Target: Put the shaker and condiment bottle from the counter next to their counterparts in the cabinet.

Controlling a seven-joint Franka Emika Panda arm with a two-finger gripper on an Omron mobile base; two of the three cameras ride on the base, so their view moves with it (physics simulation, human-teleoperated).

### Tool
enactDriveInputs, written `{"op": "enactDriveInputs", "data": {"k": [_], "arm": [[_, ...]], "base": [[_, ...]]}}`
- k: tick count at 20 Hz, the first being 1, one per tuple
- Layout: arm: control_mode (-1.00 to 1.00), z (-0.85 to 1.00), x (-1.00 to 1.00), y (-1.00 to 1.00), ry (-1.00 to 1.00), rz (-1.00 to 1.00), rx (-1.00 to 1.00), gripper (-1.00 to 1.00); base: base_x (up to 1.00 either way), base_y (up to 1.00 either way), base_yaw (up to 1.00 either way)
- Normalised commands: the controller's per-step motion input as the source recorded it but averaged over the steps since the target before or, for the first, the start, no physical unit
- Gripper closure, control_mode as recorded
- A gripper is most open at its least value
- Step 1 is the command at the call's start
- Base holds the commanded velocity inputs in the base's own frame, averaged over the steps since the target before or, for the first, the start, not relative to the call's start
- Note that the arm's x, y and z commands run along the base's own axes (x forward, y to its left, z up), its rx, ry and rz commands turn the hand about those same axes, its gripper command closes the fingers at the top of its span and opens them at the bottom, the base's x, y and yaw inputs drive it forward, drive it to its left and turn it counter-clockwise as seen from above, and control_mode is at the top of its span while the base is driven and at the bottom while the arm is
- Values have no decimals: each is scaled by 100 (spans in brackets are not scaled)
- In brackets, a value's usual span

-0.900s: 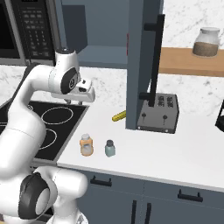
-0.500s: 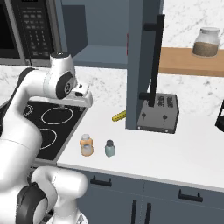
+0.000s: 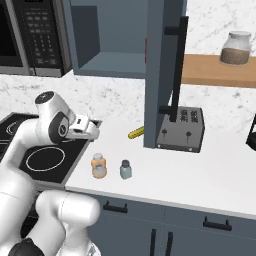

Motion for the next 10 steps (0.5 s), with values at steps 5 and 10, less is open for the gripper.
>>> {"op": "enactDriveInputs", "data": {"k": [5, 10], "arm": [[-100, -44, -16, 1, -2, -5, -5, -100], [-100, -10, 0, 9, -4, -18, -1, -100]], "base": [[0, 0, 0], [0, 0, 0]]}}
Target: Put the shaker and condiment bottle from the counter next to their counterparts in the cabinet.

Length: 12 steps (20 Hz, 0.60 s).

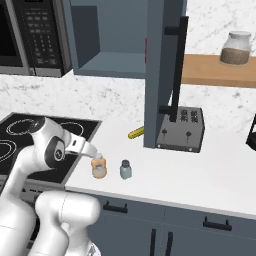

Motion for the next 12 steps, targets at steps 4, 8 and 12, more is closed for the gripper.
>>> {"op": "enactDriveInputs", "data": {"k": [4, 8, 12], "arm": [[-100, -24, 0, 21, -6, -26, -4, -100], [-100, -36, 7, 1, 0, -16, 0, -100], [-100, -39, 31, 0, 0, -7, 0, -100]], "base": [[0, 0, 0], [0, 0, 0], [0, 0, 0]]}}
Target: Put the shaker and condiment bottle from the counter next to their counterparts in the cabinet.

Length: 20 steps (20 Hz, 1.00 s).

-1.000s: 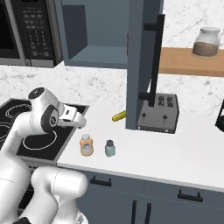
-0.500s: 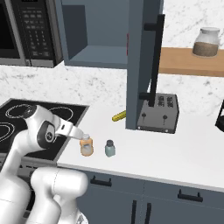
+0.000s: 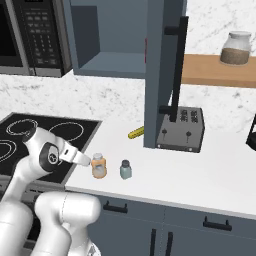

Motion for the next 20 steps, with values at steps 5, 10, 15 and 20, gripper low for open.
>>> {"op": "enactDriveInputs", "data": {"k": [5, 10, 15, 20], "arm": [[-100, -33, 19, 0, -1, 0, 0, -100], [-100, -45, 8, -16, 0, -2, 0, -100], [-100, -29, 13, -15, 0, -2, 0, -100], [-100, -24, 13, -18, 0, -3, 0, -100]], "base": [[0, 0, 0], [0, 0, 0], [0, 0, 0], [0, 0, 0]]}}
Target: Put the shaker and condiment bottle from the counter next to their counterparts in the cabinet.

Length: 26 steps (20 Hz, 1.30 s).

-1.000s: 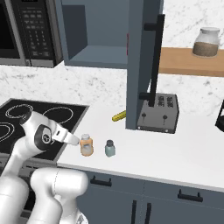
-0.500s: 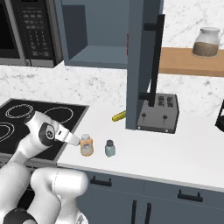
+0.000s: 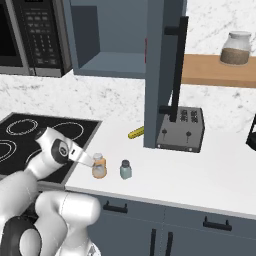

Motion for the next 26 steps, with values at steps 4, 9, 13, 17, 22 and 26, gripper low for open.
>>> {"op": "enactDriveInputs", "data": {"k": [4, 9, 13, 17, 22, 26], "arm": [[-100, -24, 10, -22, 0, -3, 0, -100], [-100, -26, 13, -23, 0, -3, 0, -100], [-100, -32, 16, -19, 0, -4, 0, -100], [-100, -36, 13, -12, 0, -4, 0, 100], [-100, -15, 0, -7, -4, -4, 4, 100], [-100, 5, -11, -14, -23, -4, 14, 100]], "base": [[0, 0, 0], [0, 0, 0], [0, 0, 0], [0, 0, 0], [0, 0, 0], [0, 0, 0]]}}
